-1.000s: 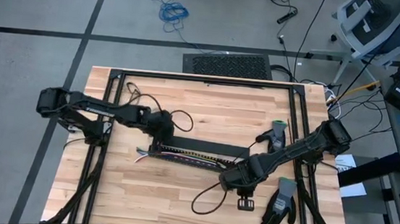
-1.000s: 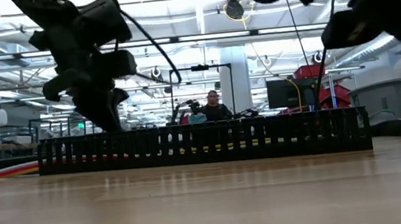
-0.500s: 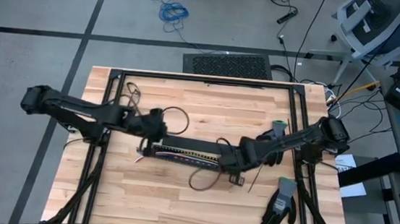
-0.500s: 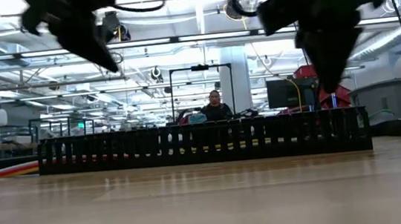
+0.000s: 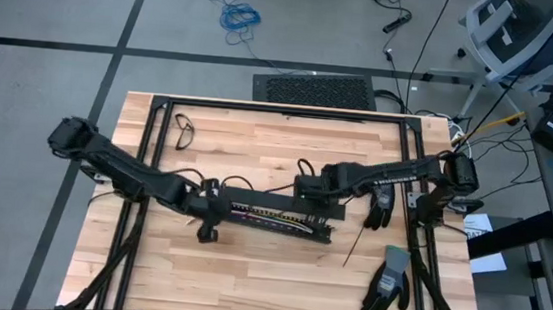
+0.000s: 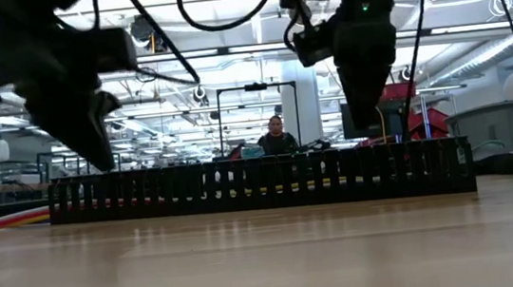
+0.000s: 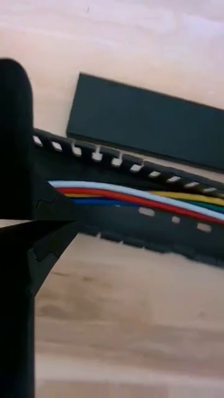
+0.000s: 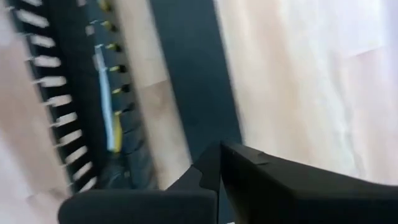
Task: Ziptie cables
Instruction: Adjust the black cable duct
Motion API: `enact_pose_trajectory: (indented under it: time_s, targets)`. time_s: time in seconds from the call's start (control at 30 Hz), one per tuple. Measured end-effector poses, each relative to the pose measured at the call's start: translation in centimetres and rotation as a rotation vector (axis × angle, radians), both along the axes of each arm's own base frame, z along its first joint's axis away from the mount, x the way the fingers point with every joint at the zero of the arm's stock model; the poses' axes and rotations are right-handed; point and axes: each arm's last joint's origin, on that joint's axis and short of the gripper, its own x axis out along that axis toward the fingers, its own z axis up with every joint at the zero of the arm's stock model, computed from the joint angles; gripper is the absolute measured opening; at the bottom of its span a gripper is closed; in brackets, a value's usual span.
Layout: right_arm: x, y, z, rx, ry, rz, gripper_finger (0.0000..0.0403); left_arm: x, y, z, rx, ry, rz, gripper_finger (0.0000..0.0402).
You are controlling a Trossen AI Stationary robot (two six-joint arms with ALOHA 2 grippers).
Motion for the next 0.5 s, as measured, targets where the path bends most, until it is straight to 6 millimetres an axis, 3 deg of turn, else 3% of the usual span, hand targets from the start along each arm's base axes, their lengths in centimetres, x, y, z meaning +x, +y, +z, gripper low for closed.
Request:
enact_pose_trajectory:
  time_s: [0.2, 0.5]
  targets:
    - [-0.2, -0.7, -1.9, 0.107, 0.058, -0.013, 0.0000, 1.5, -0.3, -1.7, 0.013, -0.008, 0.021, 0.0000]
    - [-1.1, 0.6, -3.4, 0.147, 0.102, -0.051, 0.0000, 2.1, -0.2, -2.6, 0.047, -0.010, 0.035, 0.0000]
